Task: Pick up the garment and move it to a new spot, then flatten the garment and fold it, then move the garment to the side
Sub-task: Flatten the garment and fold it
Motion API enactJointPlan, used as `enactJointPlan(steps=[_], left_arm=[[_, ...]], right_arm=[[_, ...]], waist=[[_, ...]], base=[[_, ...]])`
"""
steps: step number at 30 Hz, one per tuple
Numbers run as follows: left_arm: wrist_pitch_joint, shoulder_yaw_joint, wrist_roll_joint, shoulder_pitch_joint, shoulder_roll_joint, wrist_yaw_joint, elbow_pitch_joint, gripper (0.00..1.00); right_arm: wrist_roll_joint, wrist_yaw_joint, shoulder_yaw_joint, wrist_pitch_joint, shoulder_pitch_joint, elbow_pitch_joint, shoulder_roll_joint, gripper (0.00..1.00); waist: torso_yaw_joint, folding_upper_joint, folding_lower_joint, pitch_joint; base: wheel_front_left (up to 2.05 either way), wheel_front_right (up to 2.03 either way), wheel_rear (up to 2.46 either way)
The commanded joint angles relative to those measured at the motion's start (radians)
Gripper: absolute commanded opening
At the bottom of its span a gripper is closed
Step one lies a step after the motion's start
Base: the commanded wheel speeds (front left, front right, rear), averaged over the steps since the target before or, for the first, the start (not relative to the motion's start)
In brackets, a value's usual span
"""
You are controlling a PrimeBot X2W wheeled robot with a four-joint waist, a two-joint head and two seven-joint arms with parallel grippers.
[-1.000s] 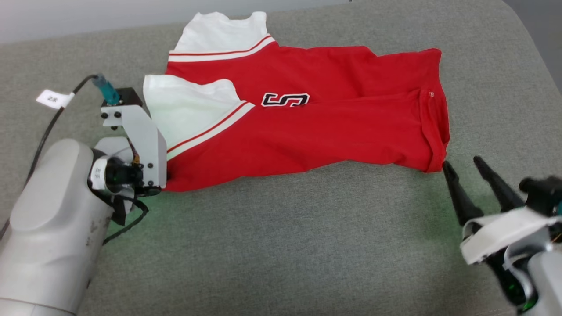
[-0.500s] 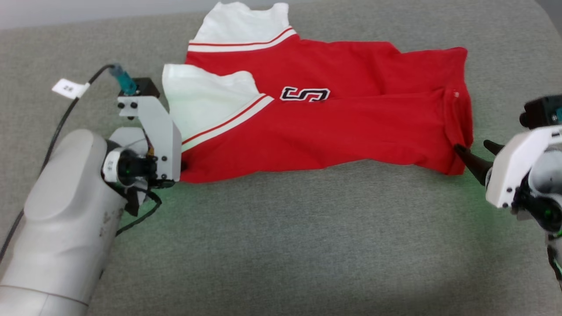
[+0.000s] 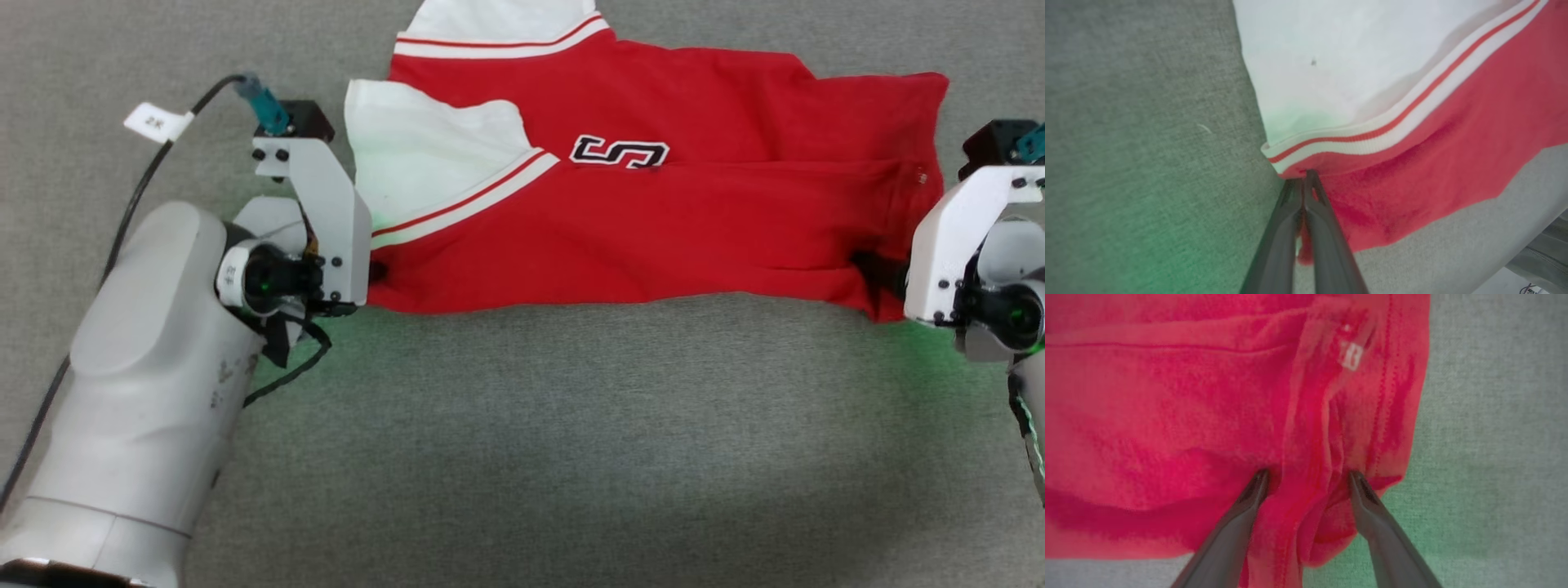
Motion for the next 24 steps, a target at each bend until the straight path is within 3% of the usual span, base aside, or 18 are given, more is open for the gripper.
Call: enactJointPlan(steps=[1, 2, 5, 13, 24], left_arm=[[-0.016, -0.017, 0.001, 0.04, -0.016, 0.002, 0.043, 0.0], [-0.017, -0.016, 0.0, 0.04, -0.017, 0.0, 0.049, 0.0], [-0.016, -0.014, -0.006, 0.043, -0.018, -0.003, 0.068, 0.0], [0.009, -0.007, -0.021, 0.05, 0.017, -0.004, 0.092, 0.0], [0.051, -0.004, -0.037, 0.105, 0.056, 0.012, 0.024, 0.0]], right_arm=[[-0.003, -0.001, 0.007, -0.002, 0.01, 0.042, 0.028, 0.43], [-0.003, -0.001, 0.009, -0.005, 0.003, 0.054, 0.034, 0.0], [0.022, -0.001, 0.021, -0.006, -0.011, 0.073, 0.042, 0.0], [0.07, -0.001, 0.044, -0.015, -0.015, 0.059, -0.027, 0.0], [0.125, -0.001, 0.061, 0.007, 0.031, 0.017, -0.103, 0.0]], waist=[[0.012, -0.0001, 0.0, 0.01], [0.015, -0.0001, 0.0, 0.011], [0.022, -0.0001, 0.0, 0.008], [0.036, -0.0001, 0.0, -0.036], [0.062, -0.0001, 0.0, -0.112]], base=[[0.0, 0.0, 0.0], [0.0, 0.0, 0.0], [0.0, 0.0, 0.0], [0.0, 0.0, 0.0], [0.0, 0.0, 0.0]])
